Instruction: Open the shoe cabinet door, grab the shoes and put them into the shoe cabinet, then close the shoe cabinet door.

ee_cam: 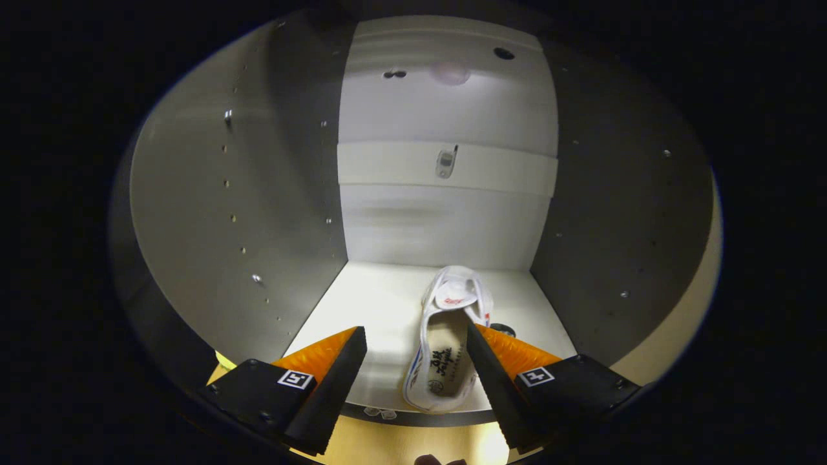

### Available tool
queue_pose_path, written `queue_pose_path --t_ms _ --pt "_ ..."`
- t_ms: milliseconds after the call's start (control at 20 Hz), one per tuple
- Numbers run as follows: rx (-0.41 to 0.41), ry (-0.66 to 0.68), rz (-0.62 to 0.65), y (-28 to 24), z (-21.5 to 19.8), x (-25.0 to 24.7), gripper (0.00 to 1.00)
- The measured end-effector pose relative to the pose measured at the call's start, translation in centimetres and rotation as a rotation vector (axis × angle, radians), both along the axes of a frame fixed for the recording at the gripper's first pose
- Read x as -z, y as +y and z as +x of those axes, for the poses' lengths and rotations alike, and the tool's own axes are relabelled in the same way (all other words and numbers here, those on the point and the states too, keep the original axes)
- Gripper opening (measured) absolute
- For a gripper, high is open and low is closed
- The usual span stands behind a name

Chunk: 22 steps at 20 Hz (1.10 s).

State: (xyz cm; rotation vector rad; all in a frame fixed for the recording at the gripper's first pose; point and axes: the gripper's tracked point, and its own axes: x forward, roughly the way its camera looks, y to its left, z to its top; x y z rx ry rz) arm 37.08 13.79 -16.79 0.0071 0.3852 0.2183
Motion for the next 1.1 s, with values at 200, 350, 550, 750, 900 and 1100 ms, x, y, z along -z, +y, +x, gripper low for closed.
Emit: queue_pose_path --t_ms 200,350,550,750,900,1100 --pt "0.028 -0.063 0.059 -1.9 -3.5 -3.9 0.99" --pt "0.041 -0.167 0.082 -3.1 -7.5 -7.2 0.98" --pt "0.102 -0.268 0.13 -5.6 -14.5 -10.0 0.98" --pt "0.177 -0.329 0.121 -9.0 -22.2 -10.1 0.98" --pt "0.233 -0.355 0.104 -11.9 -27.9 -10.7 0.98" --pt "0.332 -0.403 0.044 -18.0 -34.3 -12.2 0.98"
